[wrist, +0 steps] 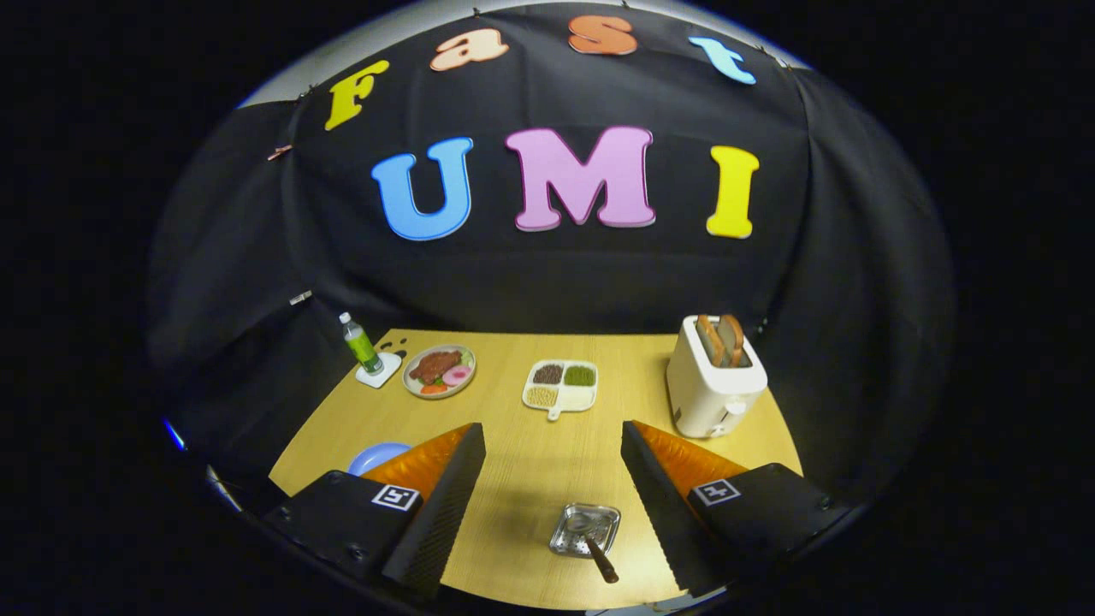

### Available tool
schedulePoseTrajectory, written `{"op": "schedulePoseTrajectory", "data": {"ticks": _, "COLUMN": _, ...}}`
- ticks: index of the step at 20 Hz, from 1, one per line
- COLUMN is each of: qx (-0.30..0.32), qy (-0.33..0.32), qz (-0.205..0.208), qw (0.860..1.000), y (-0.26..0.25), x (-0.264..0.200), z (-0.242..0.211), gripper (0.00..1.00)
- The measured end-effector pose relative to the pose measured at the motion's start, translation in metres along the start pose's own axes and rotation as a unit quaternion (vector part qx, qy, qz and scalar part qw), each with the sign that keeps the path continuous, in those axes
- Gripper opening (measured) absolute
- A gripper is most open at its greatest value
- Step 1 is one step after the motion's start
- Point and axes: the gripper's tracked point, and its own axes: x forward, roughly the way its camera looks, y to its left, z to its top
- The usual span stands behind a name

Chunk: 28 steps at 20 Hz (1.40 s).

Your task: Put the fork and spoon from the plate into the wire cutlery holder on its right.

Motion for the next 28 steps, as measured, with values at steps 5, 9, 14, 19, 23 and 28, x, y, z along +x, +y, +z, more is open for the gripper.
{"op": "schedulePoseTrajectory", "data": {"ticks": 5, "qx": -0.041, "qy": -0.121, "qz": -0.013, "qw": 0.992, "y": 0.015, "x": -0.026, "z": 0.065, "gripper": 0.99}}
{"op": "schedulePoseTrajectory", "data": {"ticks": 9, "qx": -0.054, "qy": -0.17, "qz": -0.021, "qw": 0.984, "y": 0.023, "x": -0.033, "z": 0.099, "gripper": 0.99}}
{"op": "schedulePoseTrajectory", "data": {"ticks": 14, "qx": -0.069, "qy": -0.183, "qz": -0.022, "qw": 0.98, "y": 0.028, "x": -0.035, "z": 0.108, "gripper": 0.99}}
{"op": "schedulePoseTrajectory", "data": {"ticks": 19, "qx": -0.06, "qy": -0.176, "qz": -0.015, "qw": 0.982, "y": 0.027, "x": -0.035, "z": 0.11, "gripper": 0.97}}
{"op": "schedulePoseTrajectory", "data": {"ticks": 23, "qx": -0.059, "qy": -0.176, "qz": -0.015, "qw": 0.982, "y": 0.029, "x": -0.035, "z": 0.11, "gripper": 0.98}}
{"op": "schedulePoseTrajectory", "data": {"ticks": 28, "qx": -0.061, "qy": -0.173, "qz": -0.012, "qw": 0.983, "y": 0.031, "x": -0.032, "z": 0.111, "gripper": 0.98}}
